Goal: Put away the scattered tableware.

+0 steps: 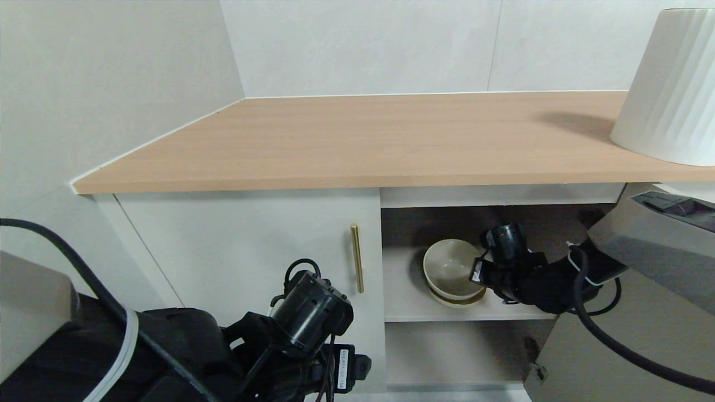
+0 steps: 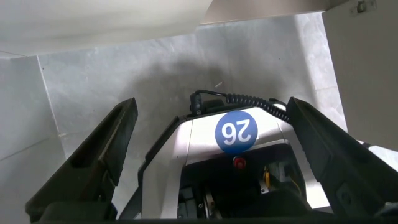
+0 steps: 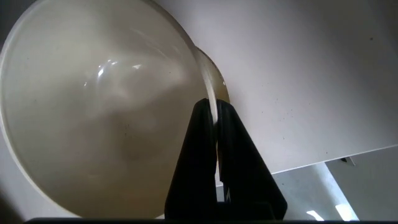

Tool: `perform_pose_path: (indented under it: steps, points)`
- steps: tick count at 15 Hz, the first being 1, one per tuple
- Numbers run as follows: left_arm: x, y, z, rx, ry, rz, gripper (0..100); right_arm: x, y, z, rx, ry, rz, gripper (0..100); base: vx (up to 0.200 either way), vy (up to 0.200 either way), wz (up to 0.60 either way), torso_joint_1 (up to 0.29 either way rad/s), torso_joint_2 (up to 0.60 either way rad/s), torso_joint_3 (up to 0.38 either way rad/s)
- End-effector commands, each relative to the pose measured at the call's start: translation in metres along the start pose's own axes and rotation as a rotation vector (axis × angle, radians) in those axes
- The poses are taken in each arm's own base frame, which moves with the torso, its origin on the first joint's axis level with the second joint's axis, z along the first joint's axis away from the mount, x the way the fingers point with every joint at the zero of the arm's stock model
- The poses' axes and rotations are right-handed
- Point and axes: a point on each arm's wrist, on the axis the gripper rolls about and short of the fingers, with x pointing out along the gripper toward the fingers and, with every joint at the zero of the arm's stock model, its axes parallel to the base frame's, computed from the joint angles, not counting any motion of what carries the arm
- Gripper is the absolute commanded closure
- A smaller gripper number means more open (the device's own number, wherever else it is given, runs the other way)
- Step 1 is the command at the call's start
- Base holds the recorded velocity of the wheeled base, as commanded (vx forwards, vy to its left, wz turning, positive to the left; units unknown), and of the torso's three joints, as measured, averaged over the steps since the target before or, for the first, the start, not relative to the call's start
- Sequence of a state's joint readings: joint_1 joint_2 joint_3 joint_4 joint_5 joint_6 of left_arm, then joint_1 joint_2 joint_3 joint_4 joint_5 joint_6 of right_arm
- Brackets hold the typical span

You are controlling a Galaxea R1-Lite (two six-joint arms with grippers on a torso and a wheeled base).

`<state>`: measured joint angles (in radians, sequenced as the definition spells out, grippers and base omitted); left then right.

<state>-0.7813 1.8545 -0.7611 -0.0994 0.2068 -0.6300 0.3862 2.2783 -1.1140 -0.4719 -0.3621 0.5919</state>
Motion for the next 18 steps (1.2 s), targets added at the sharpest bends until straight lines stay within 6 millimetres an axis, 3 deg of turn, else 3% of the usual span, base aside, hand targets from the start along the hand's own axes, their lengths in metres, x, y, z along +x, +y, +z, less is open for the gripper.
perform_pose_path:
  steps: [1,5,6,12,14,18]
  points:
    - [0.000,0.000,0.000,-0.001,0.001,0.001,0,0.000,0.000,0.000,-0.002,0.001,0.000,100,0.000,0.000,0.00,0.000,0.00,0.000]
    - [-0.001,0.000,-0.001,0.002,0.006,0.004,0,0.000,0.000,-0.001,-0.002,0.002,-0.001,100,0.000,0.000,0.00,0.000,0.00,0.000]
    - [0.000,0.001,0.000,0.001,0.006,0.005,0,0.000,0.000,0.000,-0.002,0.001,0.000,0,0.000,0.000,0.00,0.000,0.00,0.000]
    - [-0.006,0.001,0.000,0.001,-0.002,-0.002,0,-0.004,0.000,-0.001,-0.004,0.002,0.002,0,0.000,0.000,0.00,0.000,0.00,0.000]
    - [-0.023,0.003,0.004,-0.001,-0.020,-0.014,0,-0.021,-0.001,0.006,-0.002,-0.005,0.024,0,0.000,0.000,0.00,0.000,0.00,0.000]
    - [-0.079,0.025,0.011,0.005,-0.093,-0.033,0,-0.099,-0.015,0.020,-0.177,0.004,0.197,0,0.000,0.000,0.00,0.000,0.00,0.000]
